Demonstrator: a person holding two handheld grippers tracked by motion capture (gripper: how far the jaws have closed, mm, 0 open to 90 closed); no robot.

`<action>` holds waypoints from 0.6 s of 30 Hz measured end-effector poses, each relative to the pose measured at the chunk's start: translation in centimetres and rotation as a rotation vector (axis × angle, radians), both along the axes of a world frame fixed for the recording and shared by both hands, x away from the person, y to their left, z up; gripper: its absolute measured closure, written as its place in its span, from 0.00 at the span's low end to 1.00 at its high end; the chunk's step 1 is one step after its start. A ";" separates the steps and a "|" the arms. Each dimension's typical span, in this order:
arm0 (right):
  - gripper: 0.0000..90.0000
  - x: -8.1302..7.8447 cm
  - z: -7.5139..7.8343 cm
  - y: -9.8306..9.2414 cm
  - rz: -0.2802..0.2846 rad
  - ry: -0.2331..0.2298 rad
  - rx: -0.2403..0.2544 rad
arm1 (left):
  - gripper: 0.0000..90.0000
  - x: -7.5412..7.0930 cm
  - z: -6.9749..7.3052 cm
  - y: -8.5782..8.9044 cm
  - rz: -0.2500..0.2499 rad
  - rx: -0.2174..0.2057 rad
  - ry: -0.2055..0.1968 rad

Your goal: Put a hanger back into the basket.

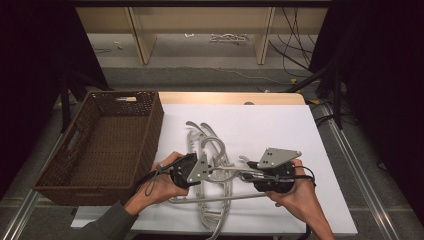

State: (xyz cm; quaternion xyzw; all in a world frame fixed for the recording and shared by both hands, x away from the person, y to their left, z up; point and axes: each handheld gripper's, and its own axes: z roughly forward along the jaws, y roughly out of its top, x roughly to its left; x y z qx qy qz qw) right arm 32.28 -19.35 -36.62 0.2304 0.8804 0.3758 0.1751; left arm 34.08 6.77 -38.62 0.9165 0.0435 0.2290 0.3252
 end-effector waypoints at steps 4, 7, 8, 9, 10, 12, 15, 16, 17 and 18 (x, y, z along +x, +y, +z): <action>0.51 -0.1 0.6 0.0 -0.035 -0.040 0.024 | 0.91 0.3 0.5 0.4 0.024 0.017 -0.020; 0.42 -0.2 1.6 -0.4 -0.090 -0.064 0.091 | 0.91 0.5 0.9 1.0 0.051 -0.001 -0.009; 0.39 -0.2 1.8 -0.6 -0.107 -0.062 0.119 | 0.91 0.6 1.2 1.3 0.067 -0.009 0.002; 0.39 -0.2 1.8 -0.6 -0.107 -0.062 0.119 | 0.91 0.6 1.2 1.3 0.067 -0.009 0.002; 0.36 -0.1 1.9 -0.8 -0.136 -0.066 0.139 | 0.91 0.8 1.4 1.6 0.086 -0.006 0.008; 0.34 -0.1 1.8 -1.1 -0.163 -0.071 0.157 | 0.91 1.0 1.6 1.9 0.102 -0.015 0.014; 0.31 0.1 1.7 -1.2 -0.189 -0.067 0.174 | 0.91 1.4 1.6 2.3 0.115 -0.031 0.031; 0.30 0.2 1.6 -1.4 -0.206 -0.080 0.181 | 0.91 1.6 1.6 2.7 0.128 -0.036 0.041; 0.30 0.2 1.6 -1.4 -0.206 -0.080 0.181 | 0.91 1.6 1.6 2.7 0.128 -0.036 0.041; 0.29 0.1 1.6 -1.6 -0.228 -0.086 0.195 | 0.91 1.8 1.7 3.1 0.149 -0.061 0.058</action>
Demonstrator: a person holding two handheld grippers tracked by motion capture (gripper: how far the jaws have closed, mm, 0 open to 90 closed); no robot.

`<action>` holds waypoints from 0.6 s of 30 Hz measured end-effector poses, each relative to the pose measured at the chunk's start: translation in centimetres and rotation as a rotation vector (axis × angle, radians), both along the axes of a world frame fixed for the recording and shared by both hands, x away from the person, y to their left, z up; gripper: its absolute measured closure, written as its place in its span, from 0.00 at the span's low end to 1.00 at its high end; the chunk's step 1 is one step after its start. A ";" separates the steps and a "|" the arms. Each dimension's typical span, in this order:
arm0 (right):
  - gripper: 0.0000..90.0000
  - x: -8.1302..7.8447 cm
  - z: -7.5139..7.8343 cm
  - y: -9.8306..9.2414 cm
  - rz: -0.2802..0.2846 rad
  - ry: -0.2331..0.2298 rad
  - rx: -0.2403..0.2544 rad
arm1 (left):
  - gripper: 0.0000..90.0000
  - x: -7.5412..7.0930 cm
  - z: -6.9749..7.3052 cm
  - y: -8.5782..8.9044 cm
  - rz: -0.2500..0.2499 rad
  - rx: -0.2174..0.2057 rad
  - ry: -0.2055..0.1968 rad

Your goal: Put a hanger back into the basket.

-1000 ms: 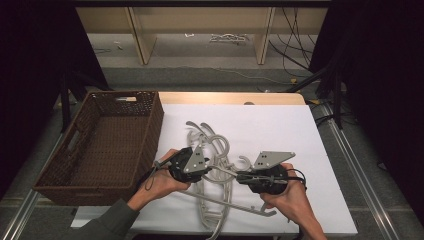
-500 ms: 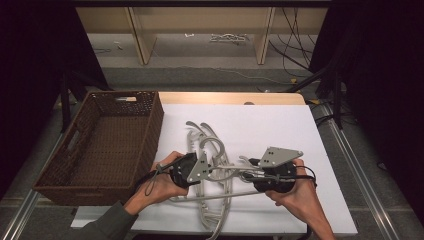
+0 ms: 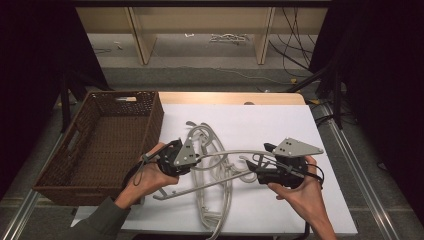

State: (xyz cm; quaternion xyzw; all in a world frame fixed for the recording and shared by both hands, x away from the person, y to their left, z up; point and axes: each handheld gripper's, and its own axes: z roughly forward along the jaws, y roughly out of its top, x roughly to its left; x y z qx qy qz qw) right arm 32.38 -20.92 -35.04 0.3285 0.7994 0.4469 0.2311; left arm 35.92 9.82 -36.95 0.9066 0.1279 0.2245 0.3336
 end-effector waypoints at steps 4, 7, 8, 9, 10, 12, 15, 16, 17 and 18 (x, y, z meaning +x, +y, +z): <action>0.29 -0.2 0.1 -0.3 -0.018 -0.014 0.023 | 0.91 0.2 0.3 0.5 0.021 -0.014 0.008; 0.29 -0.6 0.2 -0.6 -0.037 -0.026 0.051 | 0.91 0.5 0.6 1.2 0.045 -0.022 0.017; 0.28 -0.8 0.3 -0.7 -0.043 -0.029 0.057 | 0.91 0.6 0.8 1.4 0.056 -0.027 0.025; 0.27 -0.8 0.3 -0.8 -0.041 -0.034 0.059 | 0.91 0.6 0.9 1.6 0.064 -0.032 0.027; 0.27 -1.0 0.2 -0.8 -0.047 -0.030 0.059 | 0.91 0.7 1.1 1.8 0.075 -0.043 0.030; 0.27 -1.2 0.0 -0.7 -0.047 -0.025 0.064 | 0.91 0.8 1.9 2.4 0.084 -0.060 0.032; 0.26 -1.3 -0.4 -0.7 -0.051 -0.028 0.078 | 0.91 0.8 2.6 2.8 0.094 -0.088 0.035; 0.25 -1.5 -0.9 -0.5 -0.053 -0.017 0.090 | 0.91 0.9 3.1 3.1 0.102 -0.106 0.035; 0.25 -1.5 -0.9 -0.5 -0.053 -0.017 0.090 | 0.91 0.9 3.5 3.2 0.105 -0.121 0.035; 0.25 -1.6 -1.1 -0.5 -0.054 -0.013 0.090 | 0.91 0.9 4.0 3.5 0.109 -0.144 0.039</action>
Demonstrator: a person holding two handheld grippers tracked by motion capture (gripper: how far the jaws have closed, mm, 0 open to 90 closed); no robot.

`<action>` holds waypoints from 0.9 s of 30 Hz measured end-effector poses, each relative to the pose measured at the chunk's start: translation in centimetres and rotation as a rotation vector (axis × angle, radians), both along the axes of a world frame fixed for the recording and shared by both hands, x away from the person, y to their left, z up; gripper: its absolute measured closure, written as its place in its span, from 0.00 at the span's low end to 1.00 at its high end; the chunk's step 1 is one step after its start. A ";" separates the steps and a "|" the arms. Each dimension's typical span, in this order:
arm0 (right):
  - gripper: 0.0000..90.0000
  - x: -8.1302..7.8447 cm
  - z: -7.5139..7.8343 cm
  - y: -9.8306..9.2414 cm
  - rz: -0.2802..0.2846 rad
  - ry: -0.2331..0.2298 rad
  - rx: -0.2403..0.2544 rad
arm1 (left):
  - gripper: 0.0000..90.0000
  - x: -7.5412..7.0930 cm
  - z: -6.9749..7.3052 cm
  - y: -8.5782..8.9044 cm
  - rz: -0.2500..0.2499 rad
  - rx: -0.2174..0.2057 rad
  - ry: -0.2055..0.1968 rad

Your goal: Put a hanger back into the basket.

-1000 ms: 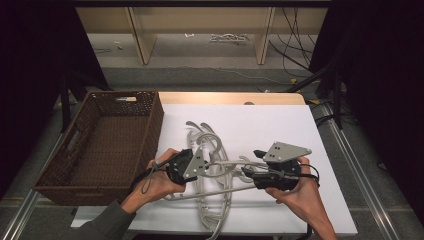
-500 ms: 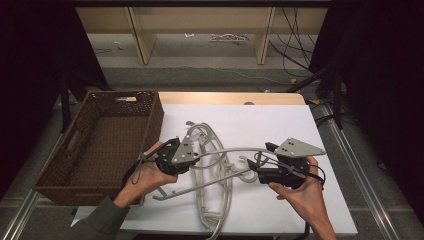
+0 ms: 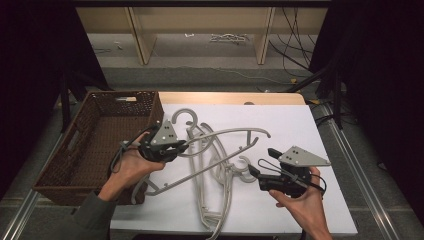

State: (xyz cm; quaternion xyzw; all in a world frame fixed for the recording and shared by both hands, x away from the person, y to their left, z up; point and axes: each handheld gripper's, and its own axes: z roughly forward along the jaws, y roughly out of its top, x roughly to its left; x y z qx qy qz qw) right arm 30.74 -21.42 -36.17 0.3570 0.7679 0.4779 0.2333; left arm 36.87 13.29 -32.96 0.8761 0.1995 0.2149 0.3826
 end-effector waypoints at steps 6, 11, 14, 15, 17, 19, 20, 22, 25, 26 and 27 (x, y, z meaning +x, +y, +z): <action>0.24 -0.4 -2.4 0.5 0.020 0.047 0.010 | 0.91 -0.3 3.4 1.2 0.009 -0.035 -0.034; 0.24 -0.3 -3.9 0.5 0.020 0.089 0.003 | 0.91 0.0 5.7 2.8 0.033 -0.055 -0.048; 0.24 -0.3 -4.1 0.4 0.020 0.094 -0.006 | 0.91 0.8 6.5 4.5 0.082 -0.050 -0.057; 0.24 -0.3 -4.1 0.4 0.017 0.083 -0.011 | 0.91 1.0 6.7 5.1 0.088 -0.034 -0.055; 0.24 -0.2 -4.3 0.3 0.013 0.087 -0.007 | 0.91 1.7 7.0 6.7 0.133 -0.031 -0.056; 0.24 -0.2 -4.4 0.3 0.013 0.104 -0.005 | 0.91 2.2 7.1 7.8 0.166 -0.030 -0.060; 0.24 -0.2 -4.5 0.3 0.014 0.104 -0.012 | 0.91 2.6 7.3 9.1 0.202 -0.022 -0.067; 0.24 -0.1 -4.6 0.3 0.012 0.098 -0.009 | 0.91 3.1 7.3 10.6 0.241 -0.018 -0.071; 0.24 -0.1 -4.6 0.3 0.012 0.104 -0.011 | 0.91 3.5 7.3 12.0 0.282 -0.018 -0.075; 0.24 -0.1 -4.7 0.2 0.008 0.104 -0.020 | 0.91 3.9 7.0 13.2 0.310 -0.046 -0.077; 0.24 -0.1 -4.7 0.2 0.008 0.104 -0.020 | 0.91 3.9 7.0 13.2 0.310 -0.046 -0.077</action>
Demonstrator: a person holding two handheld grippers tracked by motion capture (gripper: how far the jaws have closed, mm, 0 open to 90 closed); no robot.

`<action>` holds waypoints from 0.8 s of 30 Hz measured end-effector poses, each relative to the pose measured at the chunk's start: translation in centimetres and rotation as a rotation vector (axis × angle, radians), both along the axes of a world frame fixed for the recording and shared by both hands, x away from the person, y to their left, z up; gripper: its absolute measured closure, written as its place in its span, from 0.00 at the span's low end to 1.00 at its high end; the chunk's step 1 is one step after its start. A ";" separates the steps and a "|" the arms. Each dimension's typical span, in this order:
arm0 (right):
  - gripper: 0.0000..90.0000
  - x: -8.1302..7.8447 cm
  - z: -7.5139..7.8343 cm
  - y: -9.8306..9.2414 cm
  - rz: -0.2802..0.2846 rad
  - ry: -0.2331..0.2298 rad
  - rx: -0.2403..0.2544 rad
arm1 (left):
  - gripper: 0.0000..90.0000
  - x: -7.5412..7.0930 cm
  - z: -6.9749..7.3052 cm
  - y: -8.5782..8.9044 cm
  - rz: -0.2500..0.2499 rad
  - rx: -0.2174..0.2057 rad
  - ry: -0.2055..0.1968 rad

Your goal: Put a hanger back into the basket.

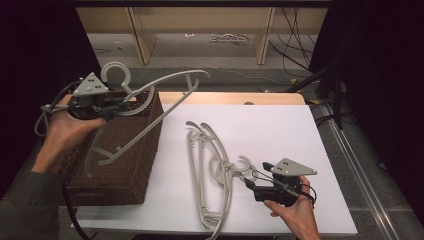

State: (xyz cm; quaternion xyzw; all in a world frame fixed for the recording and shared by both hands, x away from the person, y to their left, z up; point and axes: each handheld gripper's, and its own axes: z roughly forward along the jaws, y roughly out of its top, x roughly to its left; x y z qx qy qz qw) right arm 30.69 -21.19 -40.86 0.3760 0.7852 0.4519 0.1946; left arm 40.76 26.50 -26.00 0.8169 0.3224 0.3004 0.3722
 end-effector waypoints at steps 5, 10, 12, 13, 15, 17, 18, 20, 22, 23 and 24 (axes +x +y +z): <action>0.24 0.1 -0.2 0.0 -0.001 0.000 0.009 | 0.91 0.6 -1.4 2.9 0.074 -0.019 0.006; 0.24 0.1 -0.3 0.1 0.005 0.007 -0.001 | 0.91 1.1 -2.8 5.5 0.131 -0.016 0.016; 0.24 0.2 -0.4 0.1 0.006 0.007 -0.001 | 0.91 1.3 -3.3 6.5 0.155 0.018 0.026; 0.24 0.2 -0.4 0.1 0.006 0.014 -0.002 | 0.91 1.5 -4.0 7.2 0.174 0.019 0.039; 0.24 0.1 -0.5 0.1 0.006 0.028 0.004 | 0.91 1.7 -4.2 7.6 0.184 0.022 0.043; 0.24 0.2 -0.5 0.1 0.007 0.020 -0.003 | 0.91 1.8 -4.5 8.3 0.202 0.019 0.043; 0.24 0.2 -0.6 0.1 0.007 0.025 -0.002 | 0.91 1.8 -4.7 8.6 0.212 0.017 0.043; 0.24 0.2 -0.6 0.1 0.007 0.026 -0.003 | 0.91 2.0 -5.1 9.2 0.226 0.016 0.037; 0.24 0.2 -0.6 0.0 0.007 0.025 -0.002 | 0.91 2.1 -5.4 9.6 0.232 0.021 0.029; 0.24 0.2 -0.6 0.0 0.007 0.026 -0.002 | 0.91 2.2 -5.8 10.1 0.237 0.026 0.033; 0.24 0.2 -0.6 0.0 0.007 0.026 -0.002 | 0.91 2.2 -5.8 10.1 0.237 0.026 0.033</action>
